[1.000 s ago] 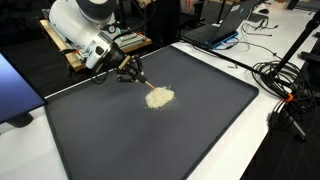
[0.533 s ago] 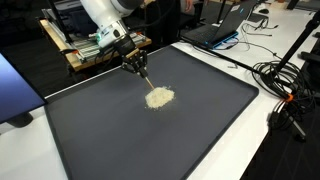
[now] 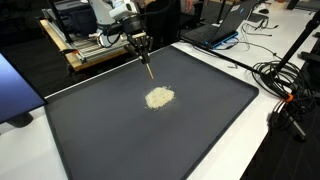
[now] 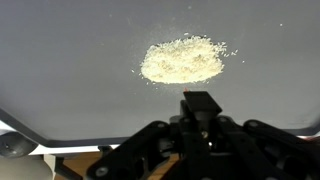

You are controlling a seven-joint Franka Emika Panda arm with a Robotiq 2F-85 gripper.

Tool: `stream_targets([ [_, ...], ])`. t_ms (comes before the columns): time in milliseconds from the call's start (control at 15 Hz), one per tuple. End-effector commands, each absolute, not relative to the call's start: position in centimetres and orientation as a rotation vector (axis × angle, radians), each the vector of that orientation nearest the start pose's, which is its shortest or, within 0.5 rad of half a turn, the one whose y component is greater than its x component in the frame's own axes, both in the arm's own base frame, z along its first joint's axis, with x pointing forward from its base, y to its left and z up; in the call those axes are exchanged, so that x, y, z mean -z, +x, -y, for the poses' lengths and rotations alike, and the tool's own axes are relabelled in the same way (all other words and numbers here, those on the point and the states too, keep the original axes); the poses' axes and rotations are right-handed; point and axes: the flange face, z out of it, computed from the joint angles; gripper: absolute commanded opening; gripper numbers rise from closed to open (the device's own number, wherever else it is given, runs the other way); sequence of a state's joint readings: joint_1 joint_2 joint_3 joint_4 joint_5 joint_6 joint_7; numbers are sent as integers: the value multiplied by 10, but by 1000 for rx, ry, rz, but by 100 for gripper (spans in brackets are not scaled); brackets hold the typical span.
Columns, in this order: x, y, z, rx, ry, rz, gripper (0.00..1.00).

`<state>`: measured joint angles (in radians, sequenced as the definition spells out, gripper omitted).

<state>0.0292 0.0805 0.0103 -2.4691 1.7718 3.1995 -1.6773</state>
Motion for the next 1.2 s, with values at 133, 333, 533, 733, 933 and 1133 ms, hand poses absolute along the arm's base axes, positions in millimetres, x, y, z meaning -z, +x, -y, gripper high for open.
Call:
stream_targets([
  [133, -293, 438, 31, 950, -3132, 22, 3],
  [333, -292, 445, 5, 960, -3177, 130, 3],
  [533, -283, 448, -17, 942, -3211, 201, 3],
  [733, -272, 447, -29, 901, -3242, 255, 3],
  [933, -261, 442, -35, 823, -3322, 275, 3],
  [1133, -266, 436, -37, 738, -3385, 291, 3],
])
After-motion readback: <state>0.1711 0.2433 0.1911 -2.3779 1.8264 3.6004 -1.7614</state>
